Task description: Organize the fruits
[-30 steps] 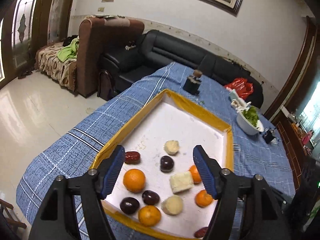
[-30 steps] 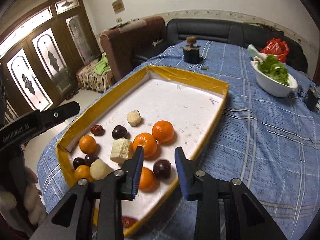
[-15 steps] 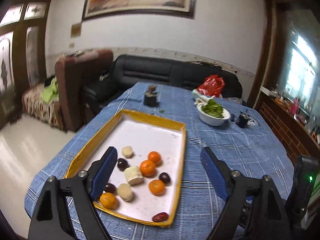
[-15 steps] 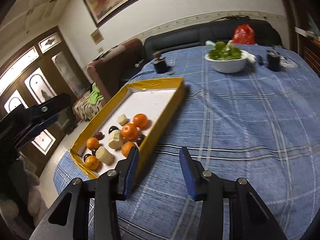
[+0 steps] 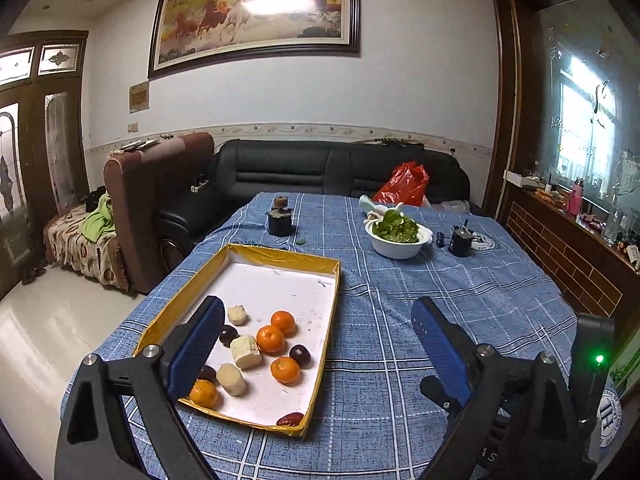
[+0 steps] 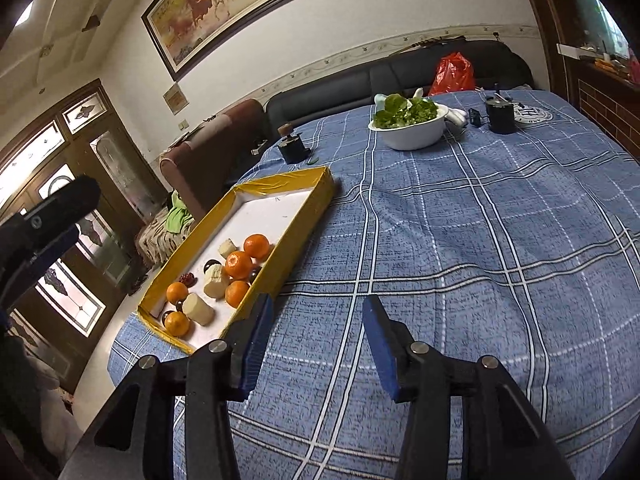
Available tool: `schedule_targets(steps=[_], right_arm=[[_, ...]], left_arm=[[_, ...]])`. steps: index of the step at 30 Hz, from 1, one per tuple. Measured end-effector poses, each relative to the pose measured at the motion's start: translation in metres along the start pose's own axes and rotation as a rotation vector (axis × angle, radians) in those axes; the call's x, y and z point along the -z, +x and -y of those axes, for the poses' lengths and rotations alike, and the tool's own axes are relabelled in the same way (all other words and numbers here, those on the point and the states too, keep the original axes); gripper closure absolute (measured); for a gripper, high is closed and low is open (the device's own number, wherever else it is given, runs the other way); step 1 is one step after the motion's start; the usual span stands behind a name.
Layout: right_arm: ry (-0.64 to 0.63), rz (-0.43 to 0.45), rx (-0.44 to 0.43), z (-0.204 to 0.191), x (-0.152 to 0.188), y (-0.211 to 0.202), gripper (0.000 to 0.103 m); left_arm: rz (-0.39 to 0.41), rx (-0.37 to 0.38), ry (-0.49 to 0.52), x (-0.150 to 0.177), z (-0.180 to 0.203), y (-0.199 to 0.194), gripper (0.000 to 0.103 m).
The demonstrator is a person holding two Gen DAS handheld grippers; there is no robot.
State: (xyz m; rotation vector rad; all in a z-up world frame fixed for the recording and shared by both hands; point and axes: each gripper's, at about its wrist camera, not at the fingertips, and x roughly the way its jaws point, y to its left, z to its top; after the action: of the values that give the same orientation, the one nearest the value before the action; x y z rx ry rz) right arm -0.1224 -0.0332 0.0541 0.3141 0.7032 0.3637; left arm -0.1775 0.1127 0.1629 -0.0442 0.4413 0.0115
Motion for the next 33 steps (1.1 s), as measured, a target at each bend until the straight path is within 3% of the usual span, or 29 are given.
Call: schedule_targets(steps=[6, 12, 25, 30, 33], right_arm=[[-0.008, 0.025, 0.016, 0.002, 0.005, -0.012, 0.049], [0.016, 0.035, 0.029, 0.012, 0.007, -0.013, 0.048], [0.013, -0.006, 0.055, 0.02, 0.012, 0.003, 0.048], [-0.003, 0.003, 0.072, 0.018, 0.014, 0.001, 0.048], [-0.035, 0.022, 0.086, 0.012, 0.015, -0.002, 0.047]], left_arm=[[0.024, 0.012, 0.016, 0.004, 0.01, -0.011, 0.008], [-0.01, 0.031, 0.036, 0.012, 0.019, -0.001, 0.008], [-0.034, 0.046, 0.014, 0.022, 0.017, 0.016, 0.008], [-0.001, -0.032, 0.023, 0.023, 0.017, 0.013, 0.008], [0.029, -0.101, 0.026, 0.024, 0.014, 0.011, 0.0]])
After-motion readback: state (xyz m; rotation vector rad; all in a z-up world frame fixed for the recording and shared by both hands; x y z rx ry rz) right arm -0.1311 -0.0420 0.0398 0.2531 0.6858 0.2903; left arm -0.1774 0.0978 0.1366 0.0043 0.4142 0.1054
